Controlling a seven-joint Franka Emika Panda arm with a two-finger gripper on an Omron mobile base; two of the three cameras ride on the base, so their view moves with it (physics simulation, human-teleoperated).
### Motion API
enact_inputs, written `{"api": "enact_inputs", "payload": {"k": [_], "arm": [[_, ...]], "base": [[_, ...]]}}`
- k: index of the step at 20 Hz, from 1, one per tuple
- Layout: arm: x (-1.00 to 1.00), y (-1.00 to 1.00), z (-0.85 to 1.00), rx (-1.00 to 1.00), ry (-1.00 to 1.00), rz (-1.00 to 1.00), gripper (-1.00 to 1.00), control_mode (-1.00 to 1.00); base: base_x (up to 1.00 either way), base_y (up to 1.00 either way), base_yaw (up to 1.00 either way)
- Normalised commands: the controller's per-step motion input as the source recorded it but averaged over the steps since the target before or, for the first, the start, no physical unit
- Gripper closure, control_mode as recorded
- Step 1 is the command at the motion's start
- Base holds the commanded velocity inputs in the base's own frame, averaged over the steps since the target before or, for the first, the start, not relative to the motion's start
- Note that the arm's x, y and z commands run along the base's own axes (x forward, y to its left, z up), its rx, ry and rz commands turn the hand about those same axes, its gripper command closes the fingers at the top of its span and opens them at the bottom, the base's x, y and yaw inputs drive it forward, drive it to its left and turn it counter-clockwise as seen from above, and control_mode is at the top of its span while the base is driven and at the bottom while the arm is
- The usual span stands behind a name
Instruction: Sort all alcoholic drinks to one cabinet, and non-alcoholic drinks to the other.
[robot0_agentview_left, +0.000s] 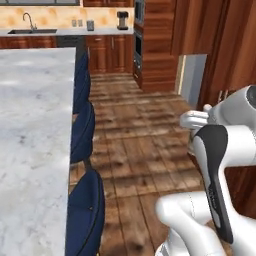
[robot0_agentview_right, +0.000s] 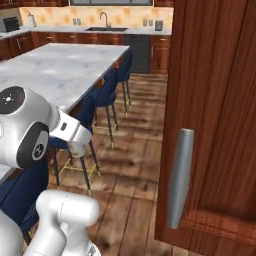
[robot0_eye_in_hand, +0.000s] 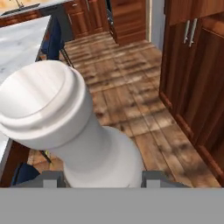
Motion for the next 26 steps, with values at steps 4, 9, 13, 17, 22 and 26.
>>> {"api": "enact_inputs", "payload": {"k": [4,9,13,17,22,26], "arm": [[0.0,0.0,0.0,0.0,0.0,0.0,1.0,1.0],[0.0,0.0,0.0,0.0,0.0,0.0,1.0,1.0],[0.0,0.0,0.0,0.0,0.0,0.0,1.0,1.0],[0.0,0.0,0.0,0.0,0.0,0.0,1.0,1.0],[0.0,0.0,0.0,0.0,0.0,0.0,1.0,1.0],[0.0,0.0,0.0,0.0,0.0,0.0,1.0,1.0]], "base": [[1.0,-0.02,0.11],[1.0,-0.02,0.11],[1.0,-0.08,0.09],[1.0,-0.02,-0.03],[0.54,-0.01,-0.44],[0.33,-0.03,-0.59]]}}
